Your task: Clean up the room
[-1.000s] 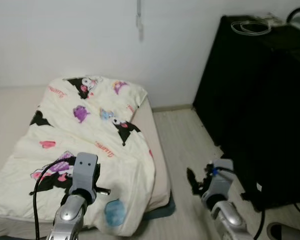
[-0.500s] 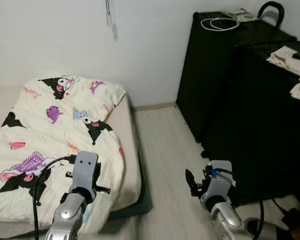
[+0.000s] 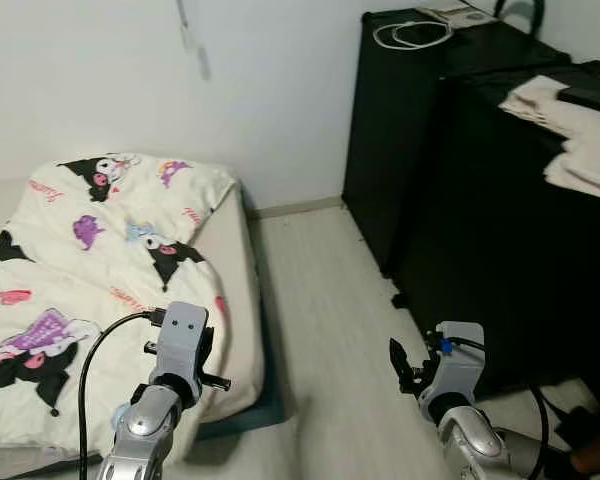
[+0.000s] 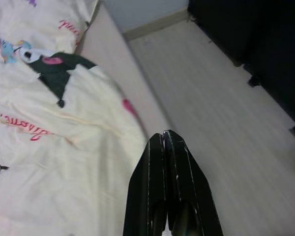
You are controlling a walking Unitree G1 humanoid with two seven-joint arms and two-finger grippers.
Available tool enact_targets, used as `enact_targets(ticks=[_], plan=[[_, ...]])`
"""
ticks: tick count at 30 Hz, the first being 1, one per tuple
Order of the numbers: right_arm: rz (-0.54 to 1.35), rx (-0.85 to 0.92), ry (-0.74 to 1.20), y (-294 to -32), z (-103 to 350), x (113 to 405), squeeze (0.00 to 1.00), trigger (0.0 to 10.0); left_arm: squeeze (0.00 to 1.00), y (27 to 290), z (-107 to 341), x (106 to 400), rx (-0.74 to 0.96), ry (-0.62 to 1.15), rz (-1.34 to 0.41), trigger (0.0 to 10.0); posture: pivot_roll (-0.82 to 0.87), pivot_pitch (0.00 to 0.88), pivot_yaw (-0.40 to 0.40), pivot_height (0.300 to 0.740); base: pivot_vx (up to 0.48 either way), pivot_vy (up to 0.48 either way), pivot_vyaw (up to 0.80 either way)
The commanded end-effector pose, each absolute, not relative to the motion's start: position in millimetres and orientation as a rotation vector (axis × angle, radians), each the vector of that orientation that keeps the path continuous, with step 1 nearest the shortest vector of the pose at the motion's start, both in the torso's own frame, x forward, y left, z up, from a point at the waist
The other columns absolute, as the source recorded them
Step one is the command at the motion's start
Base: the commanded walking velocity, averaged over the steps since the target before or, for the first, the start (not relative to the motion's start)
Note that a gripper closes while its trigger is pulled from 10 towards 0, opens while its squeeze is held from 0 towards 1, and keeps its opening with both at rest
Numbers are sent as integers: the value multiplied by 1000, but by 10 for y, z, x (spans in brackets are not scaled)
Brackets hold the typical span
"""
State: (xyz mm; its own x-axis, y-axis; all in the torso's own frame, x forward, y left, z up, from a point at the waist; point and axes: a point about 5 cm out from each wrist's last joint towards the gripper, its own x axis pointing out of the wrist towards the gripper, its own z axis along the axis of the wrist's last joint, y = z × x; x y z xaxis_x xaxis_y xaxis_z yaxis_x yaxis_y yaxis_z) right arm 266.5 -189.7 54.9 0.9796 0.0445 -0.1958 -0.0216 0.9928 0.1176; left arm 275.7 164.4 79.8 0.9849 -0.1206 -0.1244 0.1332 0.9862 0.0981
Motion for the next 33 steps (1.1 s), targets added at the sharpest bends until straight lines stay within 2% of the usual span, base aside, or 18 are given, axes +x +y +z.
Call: enact_targets(ticks=[1,33], plan=[[42,136,216,-1847,506,2628,0,10000,0,1710,729,2721,108,152,-105,10000,-54,180,20,740,0,0,0],[60,118,202,-1801,516,2674,0,10000,0,1681,758,2738,116,110,-99,10000,-55,157,16,740,0,0,0]])
